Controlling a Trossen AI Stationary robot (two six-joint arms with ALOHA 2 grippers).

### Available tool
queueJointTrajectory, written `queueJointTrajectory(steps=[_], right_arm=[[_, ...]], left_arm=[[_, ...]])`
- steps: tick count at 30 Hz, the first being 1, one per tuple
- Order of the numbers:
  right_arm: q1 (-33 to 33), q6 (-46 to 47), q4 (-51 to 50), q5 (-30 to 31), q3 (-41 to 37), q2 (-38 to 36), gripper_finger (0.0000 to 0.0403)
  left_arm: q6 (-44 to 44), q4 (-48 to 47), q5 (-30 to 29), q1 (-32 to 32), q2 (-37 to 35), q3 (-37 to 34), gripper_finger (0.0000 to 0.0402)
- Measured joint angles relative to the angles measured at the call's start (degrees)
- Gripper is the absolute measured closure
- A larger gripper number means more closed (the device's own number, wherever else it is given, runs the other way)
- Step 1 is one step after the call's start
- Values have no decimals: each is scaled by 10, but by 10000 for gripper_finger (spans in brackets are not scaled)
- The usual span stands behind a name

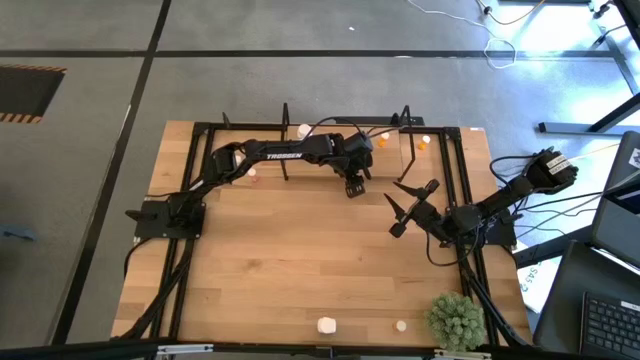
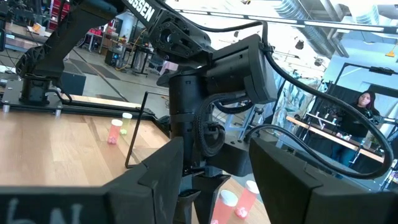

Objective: Pick and place medicine bottles onto shelf by color
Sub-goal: Put the bottom red pill bottle on the shelf aligned with the other red pill bottle

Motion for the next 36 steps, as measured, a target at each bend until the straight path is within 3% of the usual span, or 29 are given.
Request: queueJointTrajectory(steps=[18,36], right_arm=[[0,0,0,0,0,0,214],[0,0,0,0,0,0,215]], left_arm=[[5,-1,10,9,0,-3,198],[1,59,22,12,1,-40,198]])
